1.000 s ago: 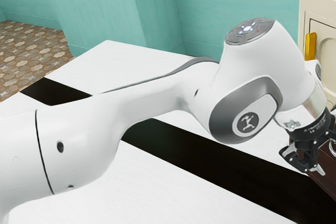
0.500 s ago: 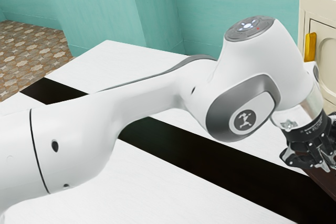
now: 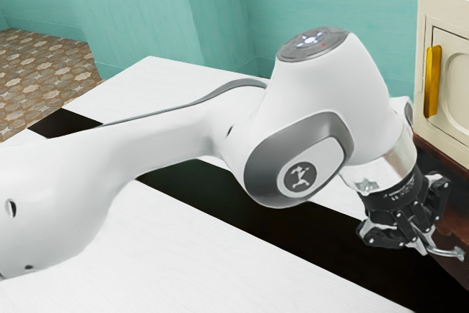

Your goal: Pull the drawer handle with one arm to open the drawer

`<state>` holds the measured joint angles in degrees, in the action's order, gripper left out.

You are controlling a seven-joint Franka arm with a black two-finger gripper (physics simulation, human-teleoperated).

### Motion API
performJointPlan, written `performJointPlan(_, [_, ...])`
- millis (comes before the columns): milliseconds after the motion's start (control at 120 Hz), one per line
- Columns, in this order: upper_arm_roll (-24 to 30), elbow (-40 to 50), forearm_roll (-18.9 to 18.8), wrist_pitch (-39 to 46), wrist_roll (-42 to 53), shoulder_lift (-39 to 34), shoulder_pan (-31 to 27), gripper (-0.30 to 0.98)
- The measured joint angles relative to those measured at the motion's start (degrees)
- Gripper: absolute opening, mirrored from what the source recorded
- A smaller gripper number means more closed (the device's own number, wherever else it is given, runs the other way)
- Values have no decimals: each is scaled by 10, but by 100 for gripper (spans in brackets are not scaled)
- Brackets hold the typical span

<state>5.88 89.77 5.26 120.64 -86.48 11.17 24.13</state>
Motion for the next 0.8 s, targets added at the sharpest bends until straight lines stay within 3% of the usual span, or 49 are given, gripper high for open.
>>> performJointPlan(800, [1,157,4,11,-5,-127,-5,-10])
